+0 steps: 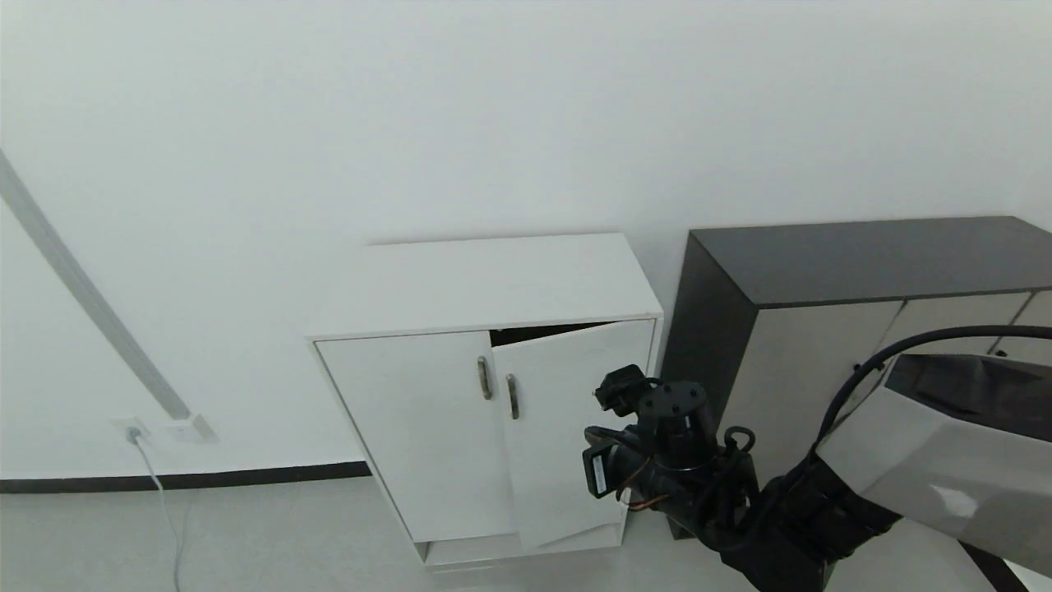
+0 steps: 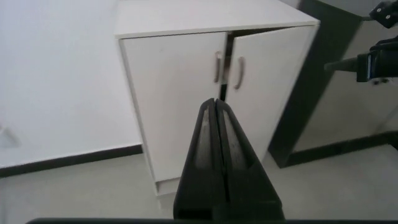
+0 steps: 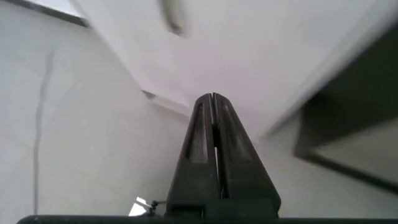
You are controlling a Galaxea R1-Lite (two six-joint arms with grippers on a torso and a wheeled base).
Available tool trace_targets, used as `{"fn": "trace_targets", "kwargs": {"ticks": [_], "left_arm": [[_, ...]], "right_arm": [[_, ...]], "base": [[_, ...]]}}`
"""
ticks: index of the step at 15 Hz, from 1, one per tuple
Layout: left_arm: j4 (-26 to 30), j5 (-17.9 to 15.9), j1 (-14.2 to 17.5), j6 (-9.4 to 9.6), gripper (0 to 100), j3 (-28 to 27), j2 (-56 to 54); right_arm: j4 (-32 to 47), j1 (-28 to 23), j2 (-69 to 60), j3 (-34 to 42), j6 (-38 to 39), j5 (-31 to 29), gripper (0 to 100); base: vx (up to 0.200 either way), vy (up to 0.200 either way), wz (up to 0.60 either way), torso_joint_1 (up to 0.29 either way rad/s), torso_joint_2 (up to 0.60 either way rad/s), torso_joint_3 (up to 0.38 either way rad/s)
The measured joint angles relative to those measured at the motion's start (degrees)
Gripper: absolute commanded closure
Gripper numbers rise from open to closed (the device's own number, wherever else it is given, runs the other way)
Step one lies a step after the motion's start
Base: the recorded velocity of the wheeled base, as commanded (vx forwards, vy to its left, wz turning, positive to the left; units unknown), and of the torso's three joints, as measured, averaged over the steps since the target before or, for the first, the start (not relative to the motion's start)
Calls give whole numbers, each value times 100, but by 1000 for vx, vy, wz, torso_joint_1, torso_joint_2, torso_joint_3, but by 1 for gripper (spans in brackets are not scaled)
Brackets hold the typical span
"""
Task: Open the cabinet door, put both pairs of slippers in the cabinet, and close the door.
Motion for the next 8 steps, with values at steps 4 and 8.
{"fn": "trace_targets", "kwargs": {"ticks": [4,8], "left_arm": [[7,-2,0,0,100,5,0],[5,-2,0,0,100,5,0]], "right_arm": [[-816,-7,105,386,-90,525,100],[-1323,-60,122,909,-127,1005,100]], "base": [[0,0,0,0,0,0],[0,0,0,0,0,0]]}}
